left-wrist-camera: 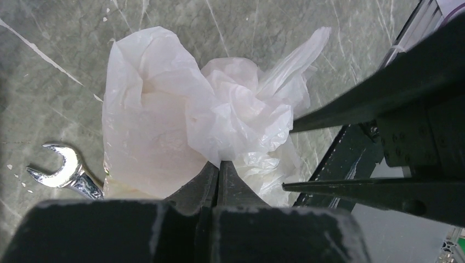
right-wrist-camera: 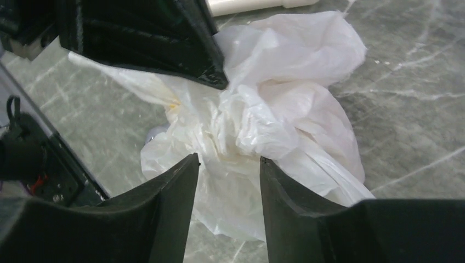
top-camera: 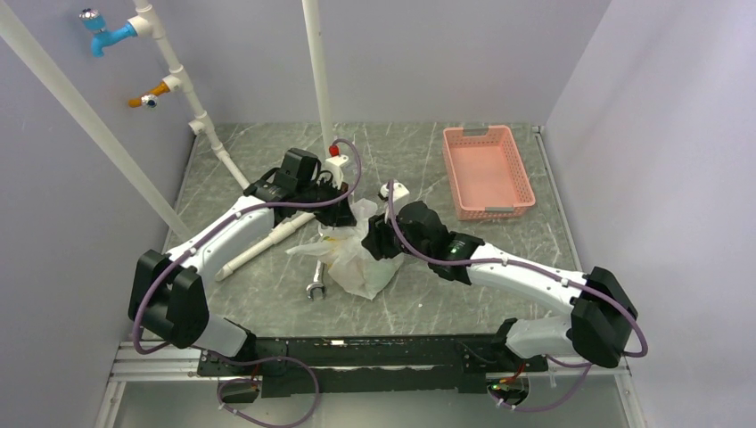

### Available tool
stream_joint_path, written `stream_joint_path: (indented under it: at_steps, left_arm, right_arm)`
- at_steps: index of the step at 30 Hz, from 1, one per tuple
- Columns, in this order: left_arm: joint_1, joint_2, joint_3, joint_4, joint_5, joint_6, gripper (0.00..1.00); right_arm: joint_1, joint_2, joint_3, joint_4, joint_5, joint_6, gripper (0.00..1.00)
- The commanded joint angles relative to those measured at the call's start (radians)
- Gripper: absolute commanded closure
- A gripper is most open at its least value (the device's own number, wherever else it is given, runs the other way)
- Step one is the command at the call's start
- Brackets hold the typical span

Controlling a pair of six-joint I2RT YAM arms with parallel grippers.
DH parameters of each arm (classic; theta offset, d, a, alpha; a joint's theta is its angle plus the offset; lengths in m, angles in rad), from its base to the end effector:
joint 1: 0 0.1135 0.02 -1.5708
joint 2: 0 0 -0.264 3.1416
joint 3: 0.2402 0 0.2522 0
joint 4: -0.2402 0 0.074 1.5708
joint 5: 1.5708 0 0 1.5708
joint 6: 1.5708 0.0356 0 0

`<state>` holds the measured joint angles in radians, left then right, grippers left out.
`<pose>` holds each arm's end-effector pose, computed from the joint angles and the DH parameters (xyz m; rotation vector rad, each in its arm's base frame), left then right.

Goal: Take the fake fruits out of the plastic bag

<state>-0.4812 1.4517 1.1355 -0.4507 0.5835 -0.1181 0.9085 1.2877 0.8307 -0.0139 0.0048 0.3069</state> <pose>0.2700 -0.1631 0.2845 0.7235 2.2701 -0.9747 0.1786 0.2288 0.2630 -0.6272 2.0324 0.7403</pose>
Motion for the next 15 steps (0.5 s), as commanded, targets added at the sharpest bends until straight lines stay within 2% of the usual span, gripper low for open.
stream_joint_path:
  at_steps: [1, 4, 8, 11, 15]
  left_arm:
    - [-0.001, -0.034, 0.020, 0.044, 0.049, -0.017, 1.00]
    - [-0.001, -0.038, 0.009, 0.062, 0.058, -0.030, 1.00]
    - [-0.002, -0.041, 0.010, 0.071, 0.068, -0.041, 1.00]
    - [-0.001, -0.055, -0.002, 0.088, 0.053, -0.061, 1.00]
    - [0.018, -0.078, -0.009, 0.088, -0.028, -0.082, 1.00]
  right_arm:
    - [0.021, -0.027, -0.004, -0.013, 0.155, 0.204, 0.47]
    - [0.042, 0.005, 0.009, -0.009, 0.199, 0.228, 0.45]
    - [0.048, 0.045, 0.036, -0.006, 0.189, 0.198, 0.49]
    - [0.051, 0.036, 0.016, 0.049, 0.145, 0.181, 0.63]
    - [0.052, -0.004, -0.030, 0.071, 0.118, 0.165, 0.93]
